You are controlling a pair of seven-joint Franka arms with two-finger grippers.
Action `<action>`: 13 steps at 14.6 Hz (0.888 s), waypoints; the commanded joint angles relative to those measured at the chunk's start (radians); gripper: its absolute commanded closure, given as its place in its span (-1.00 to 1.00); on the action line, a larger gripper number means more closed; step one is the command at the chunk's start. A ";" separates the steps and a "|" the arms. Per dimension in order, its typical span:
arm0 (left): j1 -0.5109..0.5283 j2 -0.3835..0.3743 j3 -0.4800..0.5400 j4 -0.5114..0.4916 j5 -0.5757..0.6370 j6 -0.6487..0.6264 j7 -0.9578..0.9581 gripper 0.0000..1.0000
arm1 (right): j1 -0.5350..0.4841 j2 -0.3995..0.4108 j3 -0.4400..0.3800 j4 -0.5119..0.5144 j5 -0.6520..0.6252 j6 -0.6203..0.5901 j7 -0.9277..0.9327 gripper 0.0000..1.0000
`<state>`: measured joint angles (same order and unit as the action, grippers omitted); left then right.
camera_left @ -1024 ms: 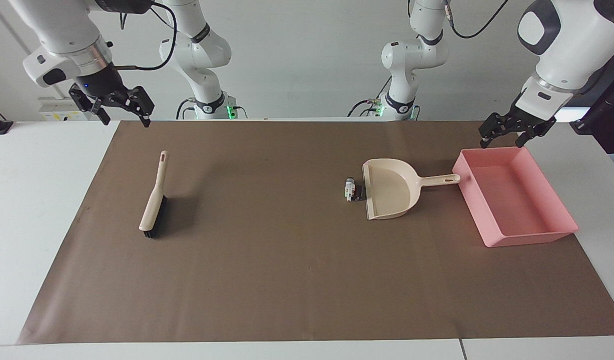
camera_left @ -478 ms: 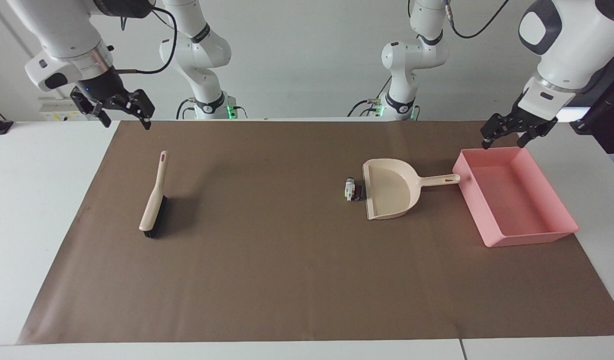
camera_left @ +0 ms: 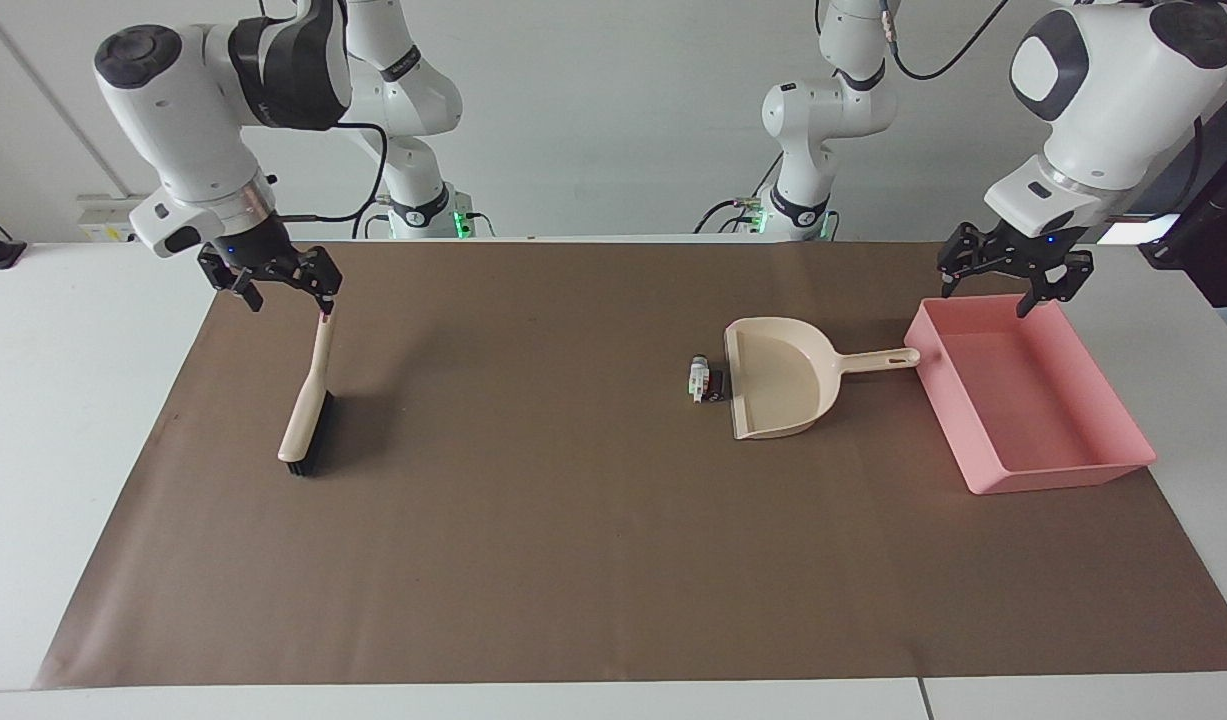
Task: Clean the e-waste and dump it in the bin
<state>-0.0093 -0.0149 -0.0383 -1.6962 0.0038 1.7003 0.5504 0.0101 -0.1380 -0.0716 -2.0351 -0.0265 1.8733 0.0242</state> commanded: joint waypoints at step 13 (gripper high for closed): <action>-0.093 -0.114 0.005 -0.574 0.065 0.433 0.709 -0.94 | -0.130 0.043 0.003 -0.382 0.036 0.368 -0.124 -0.98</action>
<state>-0.0839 -0.0934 -0.0424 -2.1630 0.0549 2.0480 1.2409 -0.1099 -0.0784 -0.0756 -2.3918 -0.0166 2.2207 -0.0758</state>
